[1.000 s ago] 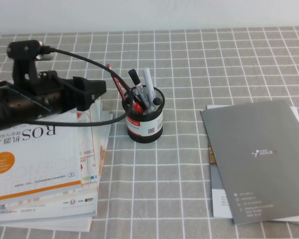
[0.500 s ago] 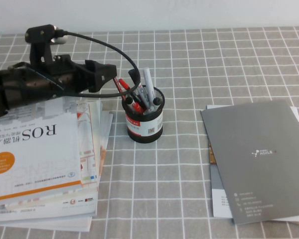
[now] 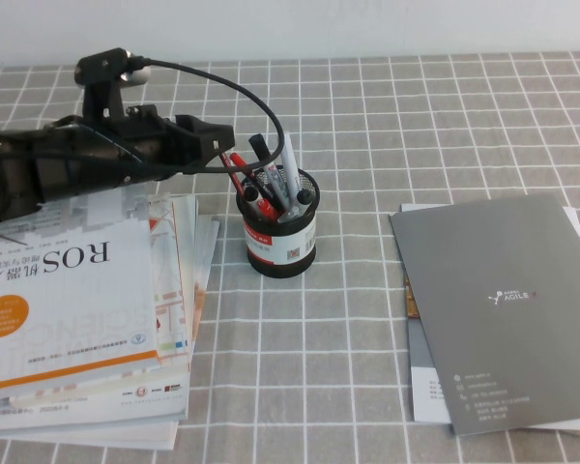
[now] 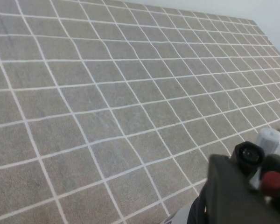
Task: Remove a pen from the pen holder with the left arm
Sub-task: 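Take a marker out of the pen holder and lay it on the table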
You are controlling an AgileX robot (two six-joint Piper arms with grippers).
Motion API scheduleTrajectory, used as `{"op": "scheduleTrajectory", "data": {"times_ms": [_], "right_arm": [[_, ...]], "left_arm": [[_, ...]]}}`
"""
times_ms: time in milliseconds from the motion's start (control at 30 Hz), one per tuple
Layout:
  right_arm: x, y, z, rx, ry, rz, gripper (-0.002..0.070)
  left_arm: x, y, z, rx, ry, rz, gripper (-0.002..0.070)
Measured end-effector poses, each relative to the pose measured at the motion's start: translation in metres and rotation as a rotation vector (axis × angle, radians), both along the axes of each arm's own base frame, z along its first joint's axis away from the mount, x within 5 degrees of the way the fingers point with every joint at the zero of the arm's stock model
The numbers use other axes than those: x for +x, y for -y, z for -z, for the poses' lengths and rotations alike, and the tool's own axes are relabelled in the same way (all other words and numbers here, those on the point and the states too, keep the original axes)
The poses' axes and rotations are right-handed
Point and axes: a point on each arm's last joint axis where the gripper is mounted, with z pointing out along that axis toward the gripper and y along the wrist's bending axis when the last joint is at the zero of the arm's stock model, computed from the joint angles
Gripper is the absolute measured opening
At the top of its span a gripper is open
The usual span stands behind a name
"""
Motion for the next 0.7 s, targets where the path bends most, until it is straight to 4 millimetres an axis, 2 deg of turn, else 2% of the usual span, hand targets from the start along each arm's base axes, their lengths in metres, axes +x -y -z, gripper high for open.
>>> {"op": "scheduleTrajectory", "data": {"times_ms": [100, 167, 433, 700], "right_arm": [[0.0, 0.0, 0.0, 0.0, 0.0, 0.0, -0.0013], [0.0, 0.0, 0.0, 0.0, 0.0, 0.0, -0.0013], [0.0, 0.0, 0.0, 0.0, 0.0, 0.0, -0.0013], [0.0, 0.0, 0.0, 0.0, 0.0, 0.0, -0.0013]], "left_arm": [[0.0, 0.001, 0.0, 0.0, 0.0, 0.002, 0.006], [-0.001, 0.001, 0.0, -0.005, -0.004, 0.003, 0.0032], [-0.003, 0.002, -0.006, -0.025, 0.003, 0.012, 0.0021], [-0.02, -0.004, -0.054, -0.019, 0.13, -0.009, 0.0021]]}}
